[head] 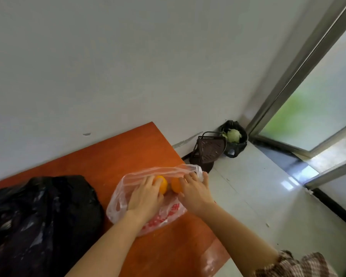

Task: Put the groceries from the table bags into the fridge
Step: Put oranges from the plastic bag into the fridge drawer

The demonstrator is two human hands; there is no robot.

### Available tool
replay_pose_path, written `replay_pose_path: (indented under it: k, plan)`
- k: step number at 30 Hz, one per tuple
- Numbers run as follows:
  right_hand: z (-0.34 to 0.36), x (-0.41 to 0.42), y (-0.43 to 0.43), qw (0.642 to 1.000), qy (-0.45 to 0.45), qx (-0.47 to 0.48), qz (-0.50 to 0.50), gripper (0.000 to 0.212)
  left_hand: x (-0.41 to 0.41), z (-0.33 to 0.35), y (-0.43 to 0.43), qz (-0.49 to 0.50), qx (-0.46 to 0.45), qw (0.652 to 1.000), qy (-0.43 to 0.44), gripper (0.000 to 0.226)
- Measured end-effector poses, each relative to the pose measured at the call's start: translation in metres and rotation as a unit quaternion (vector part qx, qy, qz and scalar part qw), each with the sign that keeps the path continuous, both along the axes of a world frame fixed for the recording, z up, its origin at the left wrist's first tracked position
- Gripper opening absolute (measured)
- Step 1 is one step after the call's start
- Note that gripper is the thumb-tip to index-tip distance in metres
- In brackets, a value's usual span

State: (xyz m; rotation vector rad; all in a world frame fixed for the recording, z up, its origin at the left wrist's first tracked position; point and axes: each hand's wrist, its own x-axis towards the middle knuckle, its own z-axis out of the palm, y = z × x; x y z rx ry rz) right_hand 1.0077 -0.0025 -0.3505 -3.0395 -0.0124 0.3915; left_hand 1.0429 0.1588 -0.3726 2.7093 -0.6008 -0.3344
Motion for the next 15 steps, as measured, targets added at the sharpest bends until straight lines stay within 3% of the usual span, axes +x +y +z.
replay_pose_path:
  k: [8, 12, 15]
  plan:
    - [-0.029, 0.024, 0.002, 0.998, 0.022, -0.009, -0.062, 0.052, 0.024, -0.021, 0.002, -0.028, 0.047, 0.997, 0.060, 0.051]
    - [-0.041, 0.032, 0.002, 0.996, 0.015, -0.011, -0.092, 0.063, 0.031, -0.026, -0.003, -0.028, 0.029, 0.996, 0.075, 0.051]
    - [-0.048, 0.037, 0.002, 0.994, 0.008, -0.025, -0.104, 0.067, 0.037, -0.033, -0.007, -0.020, 0.008, 0.996, 0.085, 0.062]
